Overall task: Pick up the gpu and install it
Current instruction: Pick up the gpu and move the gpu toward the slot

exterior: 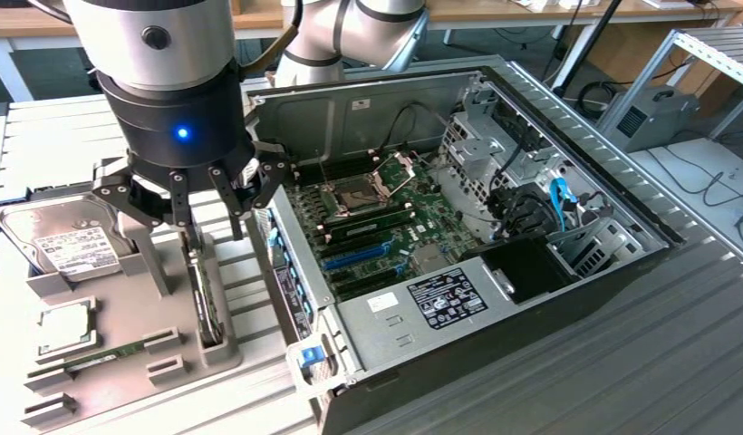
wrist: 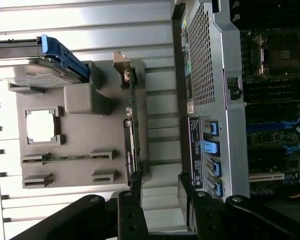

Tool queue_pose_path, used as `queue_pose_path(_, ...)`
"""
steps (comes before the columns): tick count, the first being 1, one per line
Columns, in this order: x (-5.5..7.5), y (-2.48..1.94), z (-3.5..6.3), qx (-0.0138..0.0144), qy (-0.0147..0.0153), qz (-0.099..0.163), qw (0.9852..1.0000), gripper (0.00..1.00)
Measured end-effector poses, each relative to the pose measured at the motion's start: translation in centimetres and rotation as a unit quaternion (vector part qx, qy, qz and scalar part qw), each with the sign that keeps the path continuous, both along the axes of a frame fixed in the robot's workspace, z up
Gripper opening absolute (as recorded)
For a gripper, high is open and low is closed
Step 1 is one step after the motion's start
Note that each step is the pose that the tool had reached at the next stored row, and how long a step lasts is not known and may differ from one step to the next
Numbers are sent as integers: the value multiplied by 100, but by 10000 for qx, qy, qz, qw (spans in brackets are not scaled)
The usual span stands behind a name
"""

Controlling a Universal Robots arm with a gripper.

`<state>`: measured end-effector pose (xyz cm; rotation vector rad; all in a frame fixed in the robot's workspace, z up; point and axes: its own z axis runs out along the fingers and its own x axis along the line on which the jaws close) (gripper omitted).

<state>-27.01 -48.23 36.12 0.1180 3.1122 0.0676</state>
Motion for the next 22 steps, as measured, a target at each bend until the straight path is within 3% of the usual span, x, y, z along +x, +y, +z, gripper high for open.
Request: queue_pose_path(22,0,0,-87,0,0,0,10000,42)
